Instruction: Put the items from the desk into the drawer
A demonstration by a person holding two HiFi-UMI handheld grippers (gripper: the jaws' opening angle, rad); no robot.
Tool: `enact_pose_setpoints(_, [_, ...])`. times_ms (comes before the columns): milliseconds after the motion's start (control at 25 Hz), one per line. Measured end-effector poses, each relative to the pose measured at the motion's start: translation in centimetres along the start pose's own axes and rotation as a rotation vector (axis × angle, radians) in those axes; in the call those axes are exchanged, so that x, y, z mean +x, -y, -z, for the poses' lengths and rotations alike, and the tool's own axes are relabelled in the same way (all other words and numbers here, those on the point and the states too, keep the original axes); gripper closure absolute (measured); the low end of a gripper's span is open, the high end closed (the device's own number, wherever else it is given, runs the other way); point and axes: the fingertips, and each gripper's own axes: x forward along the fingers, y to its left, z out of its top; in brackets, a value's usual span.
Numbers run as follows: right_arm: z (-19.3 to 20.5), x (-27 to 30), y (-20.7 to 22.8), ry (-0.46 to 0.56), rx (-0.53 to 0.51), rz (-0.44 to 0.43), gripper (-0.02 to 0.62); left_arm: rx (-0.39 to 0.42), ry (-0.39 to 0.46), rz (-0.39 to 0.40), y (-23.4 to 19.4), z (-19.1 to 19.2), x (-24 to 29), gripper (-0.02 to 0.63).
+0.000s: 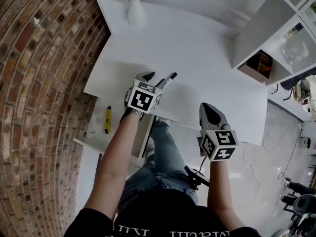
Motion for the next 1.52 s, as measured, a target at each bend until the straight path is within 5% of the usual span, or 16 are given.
enact_pose_setpoints(200, [0.8,-0.2,2.3,-0.017,0.022,0.037,0.589,0.054,-0.085,0.064,2.2,1.0,3.3,0.419])
enact_pose_setpoints(440, [1.1,0.1,3.4,-0.028,0.029,0.045,0.589,0.104,-0.209,0.050,2.2,3.7,5.9,0.445])
enact_pose_setpoints(760, [1.4,-0.1,3.1,-0.032,0.025,0.028,0.589,0.110,-0.223,0.051,2.3,4.8,6.0,0.540])
enact_pose_setpoints(1520, [1.2,-0.9,-4.0,0.010,-0.009,-0.134,0.589,-0.069,-0.013,-0.146,-3.2,6.4,-8.2,0.540])
